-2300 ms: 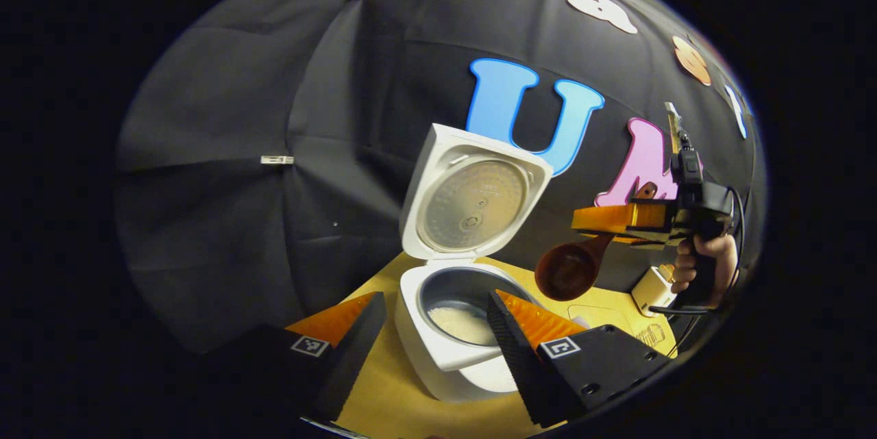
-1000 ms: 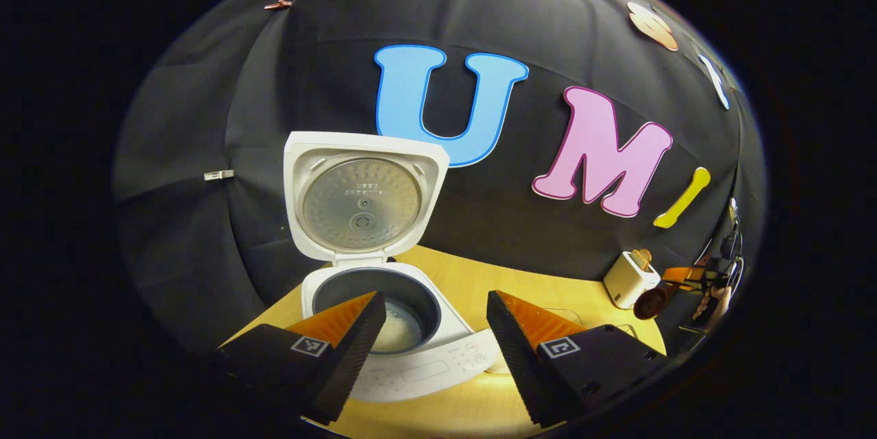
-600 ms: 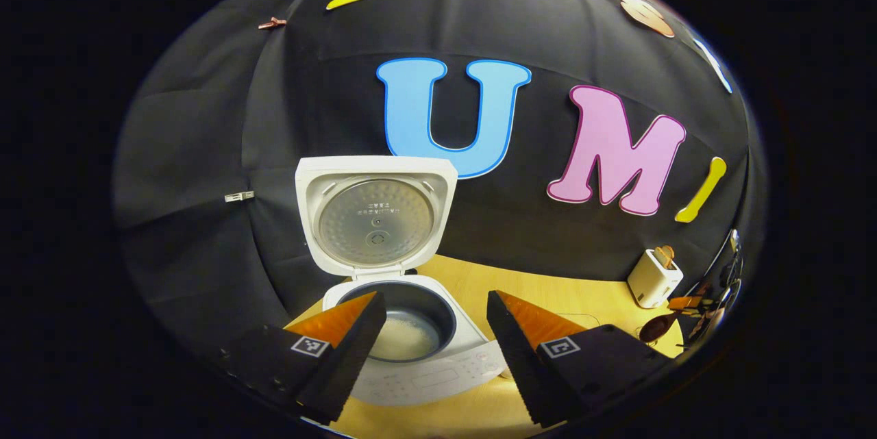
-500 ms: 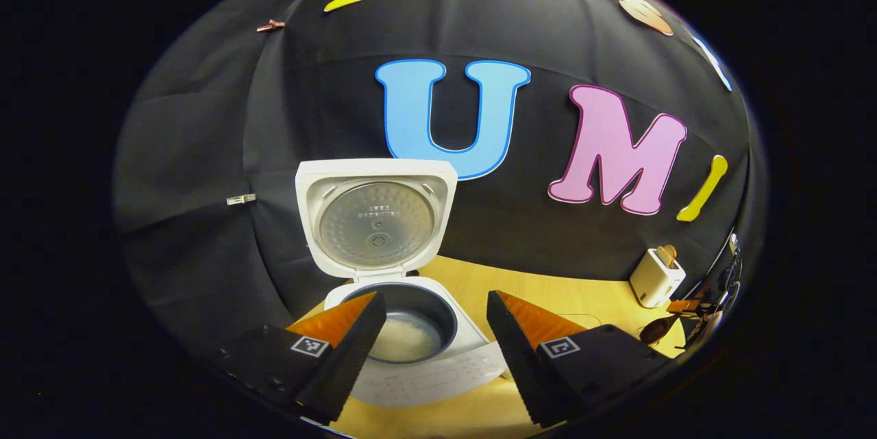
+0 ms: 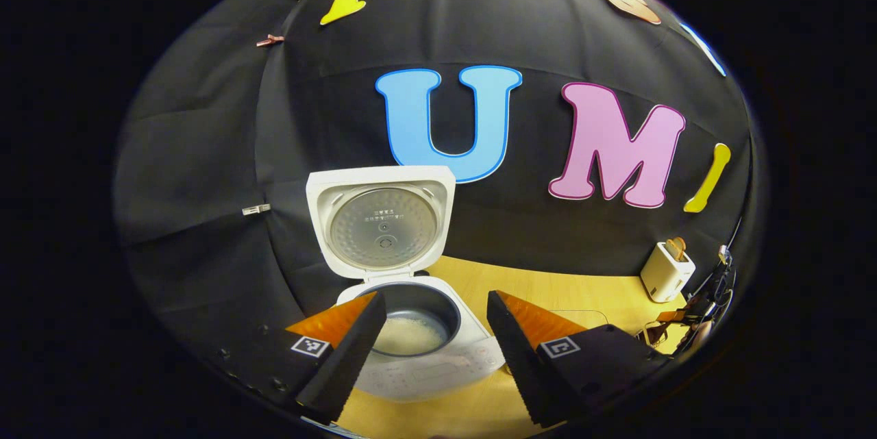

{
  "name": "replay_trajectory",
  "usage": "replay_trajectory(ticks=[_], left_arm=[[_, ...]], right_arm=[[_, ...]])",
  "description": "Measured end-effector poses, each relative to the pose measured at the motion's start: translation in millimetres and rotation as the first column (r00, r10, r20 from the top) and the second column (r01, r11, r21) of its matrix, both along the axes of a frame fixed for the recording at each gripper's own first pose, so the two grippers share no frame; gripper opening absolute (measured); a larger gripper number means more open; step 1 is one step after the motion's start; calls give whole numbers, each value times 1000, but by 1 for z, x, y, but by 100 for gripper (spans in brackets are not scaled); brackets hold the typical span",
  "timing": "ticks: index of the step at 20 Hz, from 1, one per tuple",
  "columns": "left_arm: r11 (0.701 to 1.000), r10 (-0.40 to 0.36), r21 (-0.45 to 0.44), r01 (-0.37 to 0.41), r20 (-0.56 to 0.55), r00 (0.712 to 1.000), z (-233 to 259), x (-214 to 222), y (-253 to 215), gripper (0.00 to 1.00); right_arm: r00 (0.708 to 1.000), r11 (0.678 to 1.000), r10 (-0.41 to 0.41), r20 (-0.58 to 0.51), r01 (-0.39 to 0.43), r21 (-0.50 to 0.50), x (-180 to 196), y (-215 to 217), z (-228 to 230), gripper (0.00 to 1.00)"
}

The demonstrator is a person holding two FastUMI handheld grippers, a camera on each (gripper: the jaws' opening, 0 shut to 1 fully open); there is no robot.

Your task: Close the left gripper, press the button to open the rice cooker; take a wooden spoon from the chopstick holder with the right hand, scoop a spoonful of rice and pour it into the rice cooker, then put the wooden spoon back into the chopstick holder.

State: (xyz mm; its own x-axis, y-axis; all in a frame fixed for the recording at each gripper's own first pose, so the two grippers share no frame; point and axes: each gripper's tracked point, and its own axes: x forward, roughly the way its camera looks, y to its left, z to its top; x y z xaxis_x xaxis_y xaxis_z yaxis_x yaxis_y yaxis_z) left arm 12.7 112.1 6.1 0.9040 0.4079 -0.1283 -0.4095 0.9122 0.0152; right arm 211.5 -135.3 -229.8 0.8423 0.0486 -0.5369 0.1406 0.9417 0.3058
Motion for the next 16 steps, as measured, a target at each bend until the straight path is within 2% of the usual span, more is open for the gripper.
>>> replay_trajectory(ticks=[2, 5, 6, 8, 10, 11, 16], left_arm=[[1000, 4, -6, -4, 16, 1000, 4, -3, -1, 96], [1000, 5, 7, -5, 35, 999, 12, -6, 1, 96], [1000, 7, 15, -7, 39, 999, 16, -6, 4, 96], [1000, 5, 23, -7, 59, 998, 24, -7, 8, 96], [1000, 1, 27, -3, 92, 996, 35, -6, 11, 96], [999, -4, 32, 0, 104, 995, 40, -5, 12, 96], [997, 0, 73, -9, 130, 992, 74, 10, 37, 95]], right_arm=[[1000, 1000, 12, -10, -12, 9, -4, 3, -1, 8], [1000, 1000, 16, 12, -16, -27, -14, -1, 12, 37], [1000, 999, 14, 14, -14, -31, -18, -2, 14, 42], [1000, 1000, 5, 11, -4, -29, -24, -6, 18, 87], [1000, 999, -15, 12, 16, -44, -28, -14, 20, 90], [1000, 999, -27, 12, 27, -46, -31, -17, 23, 98], [996, 995, -85, 31, 87, -45, -55, -32, 39, 98]])
